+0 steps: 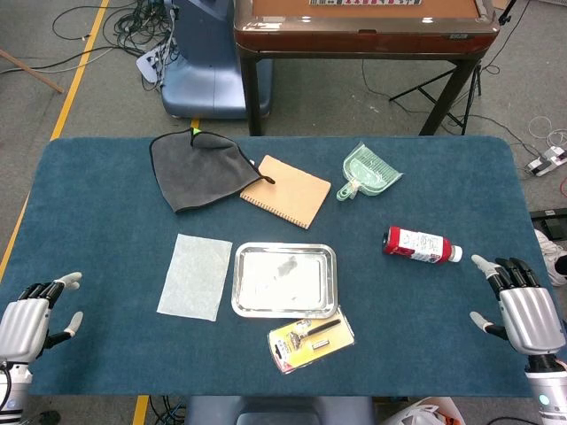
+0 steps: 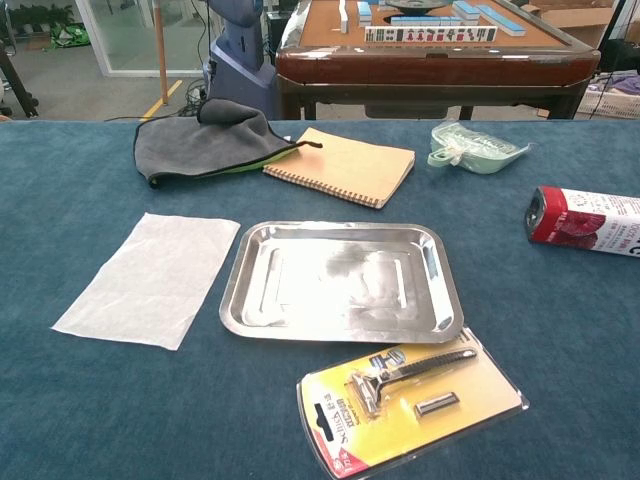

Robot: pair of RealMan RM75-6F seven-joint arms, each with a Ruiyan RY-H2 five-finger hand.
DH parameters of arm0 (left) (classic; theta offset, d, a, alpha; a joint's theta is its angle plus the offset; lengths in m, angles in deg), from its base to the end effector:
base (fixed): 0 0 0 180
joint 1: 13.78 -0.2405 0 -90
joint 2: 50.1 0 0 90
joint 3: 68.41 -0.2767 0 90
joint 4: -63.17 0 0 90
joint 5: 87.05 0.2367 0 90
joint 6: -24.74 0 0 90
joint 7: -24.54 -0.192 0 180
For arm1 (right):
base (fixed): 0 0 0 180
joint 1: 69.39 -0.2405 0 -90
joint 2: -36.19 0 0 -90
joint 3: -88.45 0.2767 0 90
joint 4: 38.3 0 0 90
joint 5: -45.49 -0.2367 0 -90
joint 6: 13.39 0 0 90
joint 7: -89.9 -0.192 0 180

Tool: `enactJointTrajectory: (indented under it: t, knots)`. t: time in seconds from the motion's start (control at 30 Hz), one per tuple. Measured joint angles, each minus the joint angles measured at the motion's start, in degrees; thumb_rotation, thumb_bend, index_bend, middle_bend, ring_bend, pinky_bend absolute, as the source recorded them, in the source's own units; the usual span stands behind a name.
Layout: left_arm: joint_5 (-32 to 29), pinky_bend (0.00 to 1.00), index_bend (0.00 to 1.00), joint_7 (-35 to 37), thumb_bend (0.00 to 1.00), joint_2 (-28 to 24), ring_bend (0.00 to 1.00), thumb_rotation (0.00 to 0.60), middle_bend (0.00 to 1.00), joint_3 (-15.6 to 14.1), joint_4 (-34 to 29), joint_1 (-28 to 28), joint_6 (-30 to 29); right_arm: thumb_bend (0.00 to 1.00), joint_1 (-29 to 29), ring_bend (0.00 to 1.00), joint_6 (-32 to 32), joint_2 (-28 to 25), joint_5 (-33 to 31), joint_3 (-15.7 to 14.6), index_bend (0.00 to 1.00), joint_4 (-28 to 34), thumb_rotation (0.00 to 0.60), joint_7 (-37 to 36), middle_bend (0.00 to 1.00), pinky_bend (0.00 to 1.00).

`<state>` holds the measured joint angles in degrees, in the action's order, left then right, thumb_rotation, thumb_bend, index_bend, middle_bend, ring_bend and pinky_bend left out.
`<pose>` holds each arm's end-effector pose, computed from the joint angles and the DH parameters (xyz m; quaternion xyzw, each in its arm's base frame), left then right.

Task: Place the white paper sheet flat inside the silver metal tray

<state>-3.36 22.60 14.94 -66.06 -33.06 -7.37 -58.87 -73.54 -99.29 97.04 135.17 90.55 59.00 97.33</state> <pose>-0.3257 0.2380 0.1268 -0.5878 -0.4138 -0.3941 0.5726 -0.3170 -0.2240 0.1495 0.6303 -0.3448 0.3689 0.5897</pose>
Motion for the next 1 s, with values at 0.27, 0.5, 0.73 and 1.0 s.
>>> enactJointTrajectory:
  t: [0.27,0.5,0.73,1.0]
  knots:
    - [1.60,0.22,0.28,0.61,0.31,-0.26,0.29,0.600,0.33,-0.18,0.38,1.48,1.90,0.10,-0.32,0.17,-0.77,-1.26,0.55,0.83,0.17,0.76,0.600,0.67,0.28,0.17]
    - [5.20,0.22,0.29,3.25,0.31,-0.31,0.29,0.600,0.33,-1.19,2.85,3.87,5.15,0.10,-0.31,0.17,-1.88,-2.89,0.36,1.81,0.17,2.13,0.600,1.29,0.28,0.17]
    - [8.44,0.22,0.30,4.77,0.31,0.87,0.29,0.600,0.33,-2.47,7.34,7.74,9.96,0.10,-0.58,0.17,-1.22,-2.86,0.20,1.79,0.17,2.22,0.600,1.23,0.28,0.17]
    - [10.16,0.22,0.30,6.34,0.31,5.40,0.29,0.600,0.33,-2.70,13.04,10.72,12.21,0.10,-0.70,0.17,-0.81,-2.56,-0.07,1.71,0.17,2.14,0.600,1.40,0.28,0.17]
